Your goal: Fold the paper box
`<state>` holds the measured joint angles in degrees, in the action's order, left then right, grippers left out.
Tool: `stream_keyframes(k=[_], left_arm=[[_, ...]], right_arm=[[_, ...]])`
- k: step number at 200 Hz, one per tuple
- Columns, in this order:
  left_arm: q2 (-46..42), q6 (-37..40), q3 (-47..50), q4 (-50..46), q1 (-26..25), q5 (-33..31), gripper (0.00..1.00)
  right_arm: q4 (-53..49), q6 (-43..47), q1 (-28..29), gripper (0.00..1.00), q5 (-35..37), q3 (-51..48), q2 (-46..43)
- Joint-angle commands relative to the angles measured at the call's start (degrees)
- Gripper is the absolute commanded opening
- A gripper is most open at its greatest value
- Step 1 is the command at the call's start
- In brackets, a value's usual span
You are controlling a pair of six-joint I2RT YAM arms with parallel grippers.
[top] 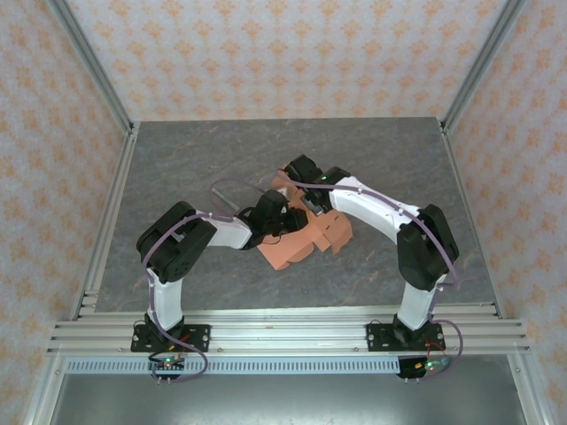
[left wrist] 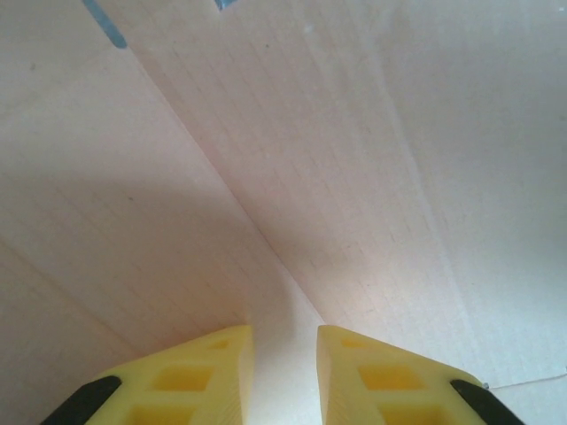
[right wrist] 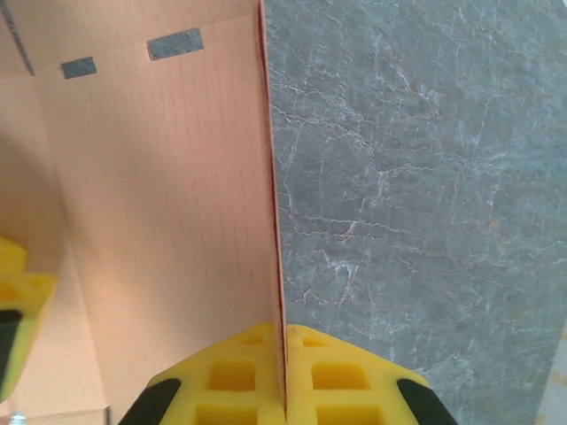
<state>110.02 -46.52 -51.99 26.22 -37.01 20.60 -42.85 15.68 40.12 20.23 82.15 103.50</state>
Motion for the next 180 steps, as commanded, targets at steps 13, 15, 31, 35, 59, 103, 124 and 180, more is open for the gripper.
stream_keyframes(k=[13, 15, 31, 35, 59, 103, 124, 180], left_arm=[[-4.55, 0.21, 4.37, -3.87, 1.37, -2.03, 0.29], [-4.72, 0.25, 4.62, -3.84, 1.47, -1.98, 0.30], [-6.00, 0.60, 6.29, -3.72, 2.50, -1.50, 0.32], [-6.31, 0.76, 6.64, -3.61, 2.76, -1.27, 0.32], [-7.88, 2.64, 7.36, -4.81, 3.44, 0.03, 0.34], [-8.87, 3.13, 7.56, -7.34, 3.55, 0.23, 0.32], [-7.19, 2.87, 7.36, -6.98, 3.52, 0.80, 0.26], [-2.69, -0.80, 8.08, -0.77, 2.70, 2.01, 0.18]], right_arm=[[3.17, 2.45, 0.40, 0.00, 8.07, 0.61, 1.49], [3.27, 2.54, 0.40, 0.00, 8.22, 0.57, 1.52], [3.73, 3.69, 0.43, 0.00, 9.33, 0.89, 2.07], [3.83, 3.93, 0.48, 0.00, 9.39, 0.89, 2.18], [4.55, 4.71, 0.49, 0.00, 7.65, 1.04, 2.01], [4.24, 6.96, 0.51, 0.00, 6.58, 1.76, 2.32], [4.09, 6.80, 0.82, 0.00, 5.19, 1.81, 2.69], [5.01, 6.82, 3.34, 0.00, 9.32, 0.74, 5.30]])
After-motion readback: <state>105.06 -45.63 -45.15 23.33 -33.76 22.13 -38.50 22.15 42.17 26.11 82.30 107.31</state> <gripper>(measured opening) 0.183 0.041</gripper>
